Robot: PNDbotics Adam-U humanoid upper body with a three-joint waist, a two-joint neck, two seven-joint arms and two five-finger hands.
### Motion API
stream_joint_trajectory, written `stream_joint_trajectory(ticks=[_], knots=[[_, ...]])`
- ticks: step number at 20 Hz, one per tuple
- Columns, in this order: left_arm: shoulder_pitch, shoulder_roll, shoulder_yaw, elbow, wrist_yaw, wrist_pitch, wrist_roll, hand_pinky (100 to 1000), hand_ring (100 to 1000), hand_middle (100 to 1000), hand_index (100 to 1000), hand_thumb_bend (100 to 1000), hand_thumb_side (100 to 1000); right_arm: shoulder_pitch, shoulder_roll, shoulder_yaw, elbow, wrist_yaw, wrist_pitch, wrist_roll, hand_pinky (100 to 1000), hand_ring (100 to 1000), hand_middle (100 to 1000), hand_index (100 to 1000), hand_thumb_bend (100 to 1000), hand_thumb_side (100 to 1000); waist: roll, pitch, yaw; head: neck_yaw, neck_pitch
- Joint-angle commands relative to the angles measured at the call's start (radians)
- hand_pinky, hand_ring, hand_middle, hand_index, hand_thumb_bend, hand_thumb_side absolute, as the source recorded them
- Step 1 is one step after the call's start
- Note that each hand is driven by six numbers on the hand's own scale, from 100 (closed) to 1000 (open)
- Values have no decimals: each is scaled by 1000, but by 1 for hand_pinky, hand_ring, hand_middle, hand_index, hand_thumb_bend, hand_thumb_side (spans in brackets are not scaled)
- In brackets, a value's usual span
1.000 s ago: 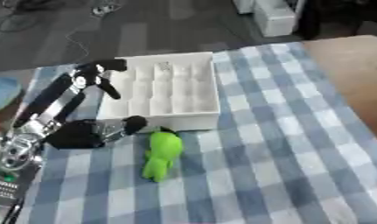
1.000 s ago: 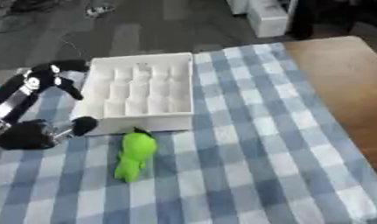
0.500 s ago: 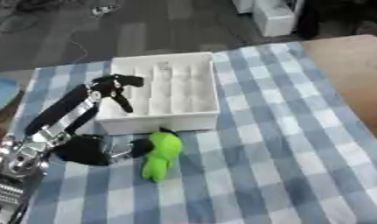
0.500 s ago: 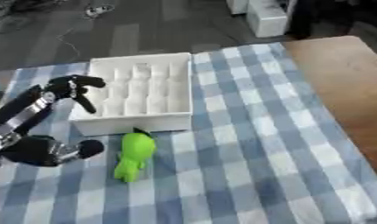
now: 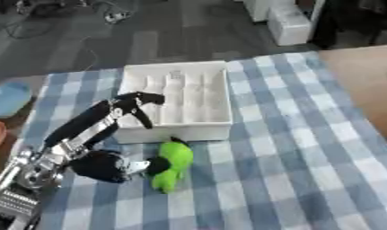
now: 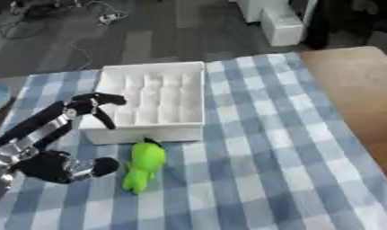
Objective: Pick up objects on the table and place them in the box.
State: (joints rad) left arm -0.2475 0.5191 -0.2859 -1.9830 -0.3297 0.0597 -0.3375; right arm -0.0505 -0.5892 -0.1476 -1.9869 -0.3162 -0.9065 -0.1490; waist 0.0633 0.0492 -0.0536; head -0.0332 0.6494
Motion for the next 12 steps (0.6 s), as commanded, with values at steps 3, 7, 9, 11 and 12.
stream_joint_trajectory(ticks=[3,7,9,11,12], knots=[[-11,6,-6,-17,1,18,-57,1000,672,876,999,589,744,-12,-21,-4,-13,-4,-1,8,487,598,658,747,165,1000,-4,-8,-2,5,-3],[-15,5,-6,-17,-1,14,-68,998,669,875,998,585,746,-12,-21,-4,-13,-7,-1,11,487,598,658,747,164,1000,-3,-9,-2,0,0],[-19,3,-6,-17,1,14,-67,998,668,875,999,584,746,-12,-21,-5,-13,-9,-1,12,487,598,657,747,163,1000,-3,-9,-2,-2,-1],[-21,2,-6,-17,3,15,-67,998,669,875,999,586,749,-11,-21,-5,-13,-10,-1,13,487,598,658,747,163,1000,-4,-9,-2,-4,-1],[-23,1,-7,-17,3,15,-68,998,669,874,998,587,747,-11,-21,-5,-13,-11,-1,13,487,598,658,747,162,1000,-4,-9,-2,-6,-1]])
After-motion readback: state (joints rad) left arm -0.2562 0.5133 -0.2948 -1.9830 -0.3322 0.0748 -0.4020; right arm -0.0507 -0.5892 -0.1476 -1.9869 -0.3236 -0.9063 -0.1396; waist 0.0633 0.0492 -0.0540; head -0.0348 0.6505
